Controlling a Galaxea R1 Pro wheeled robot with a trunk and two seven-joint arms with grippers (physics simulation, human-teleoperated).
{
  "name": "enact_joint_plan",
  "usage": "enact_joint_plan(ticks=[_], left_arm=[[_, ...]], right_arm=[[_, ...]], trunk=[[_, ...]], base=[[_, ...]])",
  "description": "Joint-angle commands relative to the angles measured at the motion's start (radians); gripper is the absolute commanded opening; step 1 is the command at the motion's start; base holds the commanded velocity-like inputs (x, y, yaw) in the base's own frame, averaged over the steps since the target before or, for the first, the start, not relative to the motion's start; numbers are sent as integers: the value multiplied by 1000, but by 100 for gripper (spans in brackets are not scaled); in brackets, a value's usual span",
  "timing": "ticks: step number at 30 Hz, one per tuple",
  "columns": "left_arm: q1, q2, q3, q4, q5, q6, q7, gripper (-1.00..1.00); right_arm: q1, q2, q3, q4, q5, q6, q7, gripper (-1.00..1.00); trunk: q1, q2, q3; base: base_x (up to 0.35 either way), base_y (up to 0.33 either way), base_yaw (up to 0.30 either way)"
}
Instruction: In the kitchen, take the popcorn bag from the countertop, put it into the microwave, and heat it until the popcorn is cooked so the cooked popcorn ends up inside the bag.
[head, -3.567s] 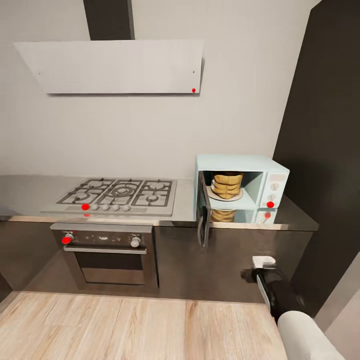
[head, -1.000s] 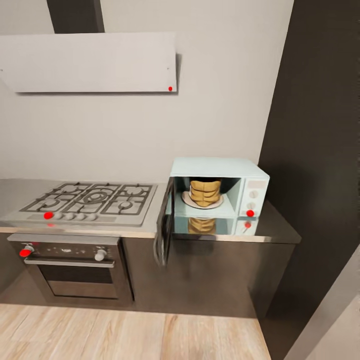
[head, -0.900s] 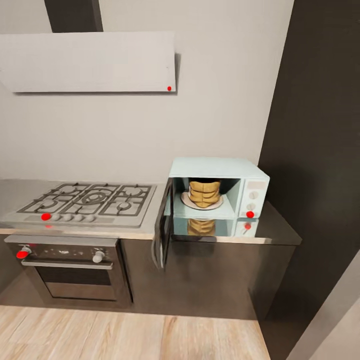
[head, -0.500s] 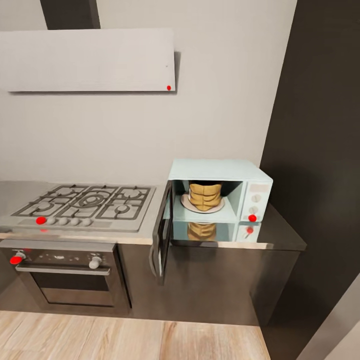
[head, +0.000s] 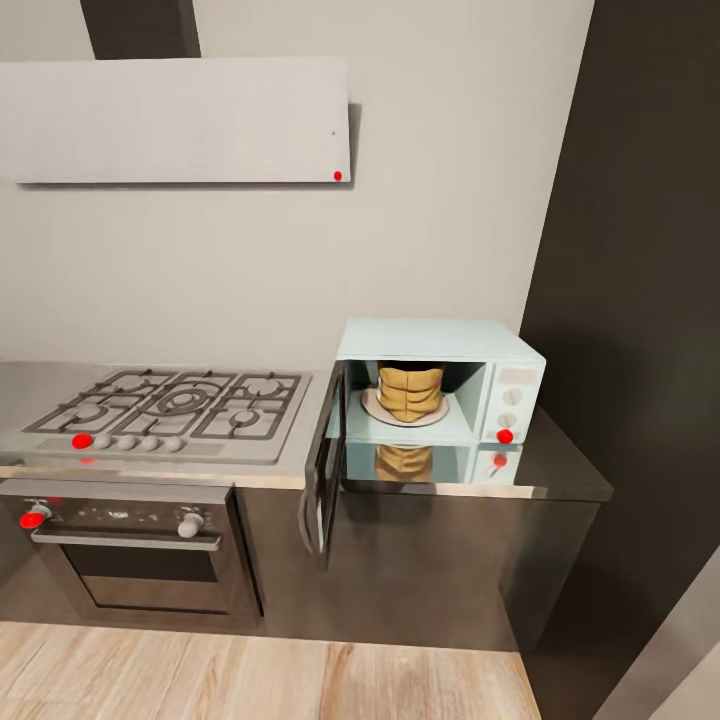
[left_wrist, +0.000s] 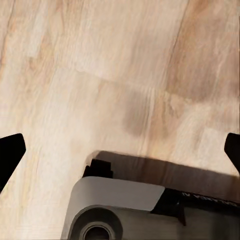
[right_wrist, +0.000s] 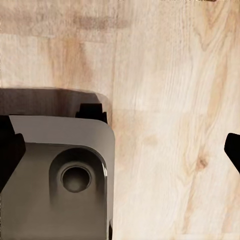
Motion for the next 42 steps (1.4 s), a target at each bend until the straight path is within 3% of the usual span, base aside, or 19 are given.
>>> enact_joint_plan(ticks=[1,4,6,10,12,19,20,22,25,29,30,31,33,34,42], left_arm=[[1,17,0,-62,13,33,0,100],[1,55,1,-231,17,96,-4,100],[0,67,1,-418,18,180,-5,100],[-19,68,1,-538,18,217,-5,100],[-56,68,1,-552,19,221,-5,100],[-315,64,1,-581,25,273,-8,100],[-356,63,1,-591,38,278,-10,100],[-408,60,-2,-627,123,271,-29,100],[-414,49,-9,-639,149,215,-123,100],[-415,35,-17,-692,151,158,-238,100],[-415,34,-21,-701,150,158,-242,100],[-415,35,-74,-725,148,159,-249,100],[-415,38,-127,-732,147,158,-250,100],[-415,43,-171,-735,135,156,-250,100],[-415,49,-186,-734,93,154,-253,100]], right_arm=[[-1,1,-8,2,10,0,-3,100],[-1,2,-8,2,11,-1,-3,100],[-1,2,-8,2,12,-2,-2,100],[-1,2,-8,2,12,-3,-2,100],[-1,1,-8,2,12,-3,-2,100],[-1,2,-8,2,11,-8,-1,100],[-1,3,-9,2,9,-13,-1,100],[-1,-4,-14,1,5,-14,-2,100],[-1,-8,-15,1,5,-12,-3,100],[-1,-10,-15,1,6,-16,-3,100],[-1,-10,-15,1,6,-16,-3,100],[-1,-10,-15,1,7,-16,-3,100],[-1,-10,-15,1,6,-16,-3,100],[-1,-8,-16,1,4,-15,-2,100],[-1,3,-18,2,-1,-16,-2,100]], trunk=[[0,-1,-1],[0,-1,-1],[0,-1,-1],[0,-1,-1],[0,-1,-1],[0,-1,-1],[0,-1,-1],[0,-1,-1],[0,-1,-1],[0,-1,-1],[0,-1,-1],[0,-1,-1],[0,-1,-1],[0,-1,-1],[0,-1,-1]], base=[[0,0,0],[0,0,0],[0,0,0],[0,0,0],[0,0,0],[0,0,0],[0,0,0],[0,0,0],[0,0,0],[0,0,0],[0,0,0],[0,0,0],[0,0,0],[0,0,0],[0,0,0]])
